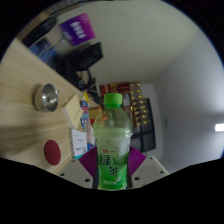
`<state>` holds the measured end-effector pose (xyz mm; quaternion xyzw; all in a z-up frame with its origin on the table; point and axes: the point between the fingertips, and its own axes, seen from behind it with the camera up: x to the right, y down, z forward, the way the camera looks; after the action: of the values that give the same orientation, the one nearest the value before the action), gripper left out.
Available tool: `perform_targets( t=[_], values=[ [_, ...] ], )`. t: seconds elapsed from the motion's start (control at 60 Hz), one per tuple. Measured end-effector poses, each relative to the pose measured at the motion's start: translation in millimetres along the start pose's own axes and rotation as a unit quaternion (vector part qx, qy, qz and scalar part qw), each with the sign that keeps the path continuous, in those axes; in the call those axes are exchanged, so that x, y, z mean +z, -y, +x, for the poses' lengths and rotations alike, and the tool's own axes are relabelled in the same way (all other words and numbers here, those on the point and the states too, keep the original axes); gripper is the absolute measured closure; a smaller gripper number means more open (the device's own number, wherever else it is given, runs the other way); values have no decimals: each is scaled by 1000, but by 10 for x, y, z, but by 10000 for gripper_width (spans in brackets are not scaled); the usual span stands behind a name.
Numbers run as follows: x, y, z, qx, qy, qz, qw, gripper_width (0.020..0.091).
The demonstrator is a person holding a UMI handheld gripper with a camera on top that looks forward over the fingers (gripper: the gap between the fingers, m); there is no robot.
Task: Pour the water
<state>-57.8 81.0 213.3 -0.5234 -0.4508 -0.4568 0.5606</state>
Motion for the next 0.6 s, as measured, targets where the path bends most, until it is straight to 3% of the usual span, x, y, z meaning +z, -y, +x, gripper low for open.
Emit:
perform_targets(
  t=[0.217, 0.383, 0.6],
  values=[
    [472, 782, -301, -315, -10, 50, 948, 719],
    [601, 938, -493, -473, -15, 68, 878, 718],
    [624, 909, -536, -495, -6, 67, 866, 721]
  ],
)
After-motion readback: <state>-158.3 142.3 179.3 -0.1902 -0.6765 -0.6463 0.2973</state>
